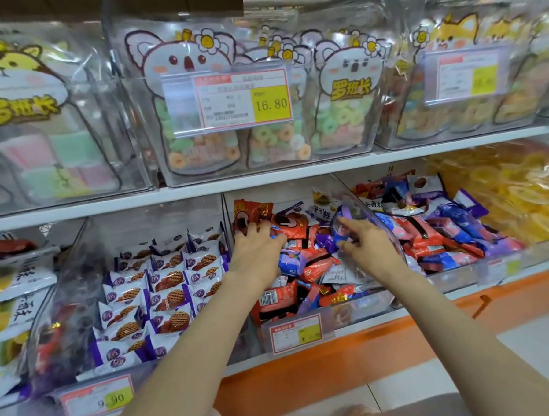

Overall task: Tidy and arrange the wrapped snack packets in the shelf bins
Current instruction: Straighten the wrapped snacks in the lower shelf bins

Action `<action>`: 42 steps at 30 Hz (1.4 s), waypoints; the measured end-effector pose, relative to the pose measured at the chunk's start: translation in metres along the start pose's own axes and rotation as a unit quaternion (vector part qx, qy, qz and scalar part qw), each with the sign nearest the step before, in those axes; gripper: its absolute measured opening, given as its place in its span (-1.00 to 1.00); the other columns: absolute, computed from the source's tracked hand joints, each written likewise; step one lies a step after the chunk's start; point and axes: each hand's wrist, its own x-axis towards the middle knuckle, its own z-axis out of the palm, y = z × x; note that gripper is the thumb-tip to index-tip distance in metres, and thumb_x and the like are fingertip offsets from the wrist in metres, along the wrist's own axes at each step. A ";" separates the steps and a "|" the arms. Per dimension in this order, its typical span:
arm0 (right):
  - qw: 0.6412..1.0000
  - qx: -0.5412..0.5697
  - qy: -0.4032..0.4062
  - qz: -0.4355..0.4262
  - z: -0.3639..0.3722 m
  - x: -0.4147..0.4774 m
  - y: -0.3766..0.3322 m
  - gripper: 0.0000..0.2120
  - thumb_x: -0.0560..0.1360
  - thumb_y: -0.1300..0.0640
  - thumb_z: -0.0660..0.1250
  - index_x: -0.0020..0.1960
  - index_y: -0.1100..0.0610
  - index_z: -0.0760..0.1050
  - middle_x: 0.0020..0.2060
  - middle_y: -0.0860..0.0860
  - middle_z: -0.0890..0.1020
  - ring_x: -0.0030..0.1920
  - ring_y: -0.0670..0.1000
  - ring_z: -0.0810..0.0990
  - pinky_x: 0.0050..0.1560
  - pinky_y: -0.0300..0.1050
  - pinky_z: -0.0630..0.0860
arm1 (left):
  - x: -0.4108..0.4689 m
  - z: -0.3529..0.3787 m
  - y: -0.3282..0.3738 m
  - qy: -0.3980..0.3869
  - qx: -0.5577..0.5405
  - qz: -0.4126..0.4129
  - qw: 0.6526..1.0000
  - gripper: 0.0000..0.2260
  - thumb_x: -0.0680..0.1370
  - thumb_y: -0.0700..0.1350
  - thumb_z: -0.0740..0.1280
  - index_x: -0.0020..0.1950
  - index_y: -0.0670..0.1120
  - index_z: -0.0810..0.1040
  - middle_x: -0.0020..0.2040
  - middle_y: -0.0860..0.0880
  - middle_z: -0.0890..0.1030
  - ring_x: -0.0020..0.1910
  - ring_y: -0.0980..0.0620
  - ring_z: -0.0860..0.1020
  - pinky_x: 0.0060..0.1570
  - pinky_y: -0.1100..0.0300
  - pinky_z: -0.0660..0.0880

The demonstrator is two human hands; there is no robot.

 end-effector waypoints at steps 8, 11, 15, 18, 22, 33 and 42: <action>0.974 0.225 -0.034 -0.008 -0.005 0.009 -0.013 -0.49 0.54 0.38 0.24 0.44 0.11 0.29 0.41 0.05 0.35 0.36 -0.05 0.35 0.30 -0.29 0.28 | -0.003 -0.001 -0.006 0.050 -0.036 0.001 0.998 -0.60 0.47 -0.01 0.35 0.29 0.05 0.37 0.27 -0.06 0.34 0.25 -0.08 0.32 0.11 0.07 0.33; 0.974 0.216 -0.049 -0.051 -0.009 0.014 -0.014 -0.47 0.50 0.40 0.27 0.40 0.03 0.36 0.41 0.01 0.35 0.39 -0.03 0.33 0.39 -0.19 0.27 | -0.002 -0.003 -0.008 0.067 -0.057 -0.010 0.996 -0.60 0.48 0.00 0.33 0.30 0.07 0.37 0.25 -0.04 0.36 0.24 -0.06 0.34 0.07 0.11 0.35; 0.997 0.070 0.018 -0.010 -0.001 0.018 -0.003 -0.63 0.51 0.34 0.27 0.30 0.17 0.48 0.24 0.16 0.54 0.20 0.11 0.53 0.25 -0.11 0.42 | 0.000 -0.006 -0.011 0.052 -0.070 -0.003 0.996 -0.61 0.48 0.01 0.34 0.29 0.08 0.39 0.26 -0.03 0.36 0.26 -0.04 0.32 0.11 0.11 0.34; 0.998 -0.044 -0.051 0.011 0.014 0.019 0.004 -0.60 0.53 0.17 0.32 0.36 0.12 0.42 0.26 0.18 0.48 0.21 0.16 0.50 0.21 -0.08 0.41 | 0.000 -0.006 -0.013 -0.008 -0.075 0.039 0.996 -0.60 0.47 0.05 0.37 0.29 0.11 0.42 0.28 0.01 0.34 0.30 -0.01 0.27 0.23 0.07 0.26; 0.993 -0.099 -0.059 0.025 0.024 0.025 0.002 -0.50 0.52 0.05 0.34 0.42 0.07 0.33 0.30 0.18 0.42 0.27 0.18 0.44 0.25 -0.03 0.37 | -0.003 -0.008 -0.018 -0.048 -0.116 0.063 0.990 -0.53 0.48 0.15 0.33 0.37 0.13 0.36 0.30 0.04 0.34 0.32 0.01 0.26 0.29 0.05 0.21; 0.992 -0.114 0.058 -0.026 -0.015 0.009 -0.037 -0.42 0.40 0.23 0.37 0.40 0.13 0.33 0.11 0.20 0.51 0.15 0.19 0.45 0.10 -0.02 0.42 | -0.011 -0.015 -0.017 0.112 -0.285 0.038 0.951 -0.50 0.52 -0.07 0.34 0.43 0.08 0.28 0.35 0.00 0.38 0.33 0.02 0.34 0.18 0.19 0.31; 0.938 0.321 -0.133 0.001 -0.023 -0.008 -0.056 -0.64 0.48 0.31 0.35 0.24 0.08 0.43 -0.12 0.01 0.63 -0.16 -0.15 0.59 -0.19 -0.43 0.51 | -0.012 -0.013 -0.005 0.158 -0.256 0.089 0.950 -0.66 0.45 -0.03 0.40 0.21 0.03 0.49 0.14 0.06 0.52 0.12 0.04 0.45 -0.03 0.19 0.32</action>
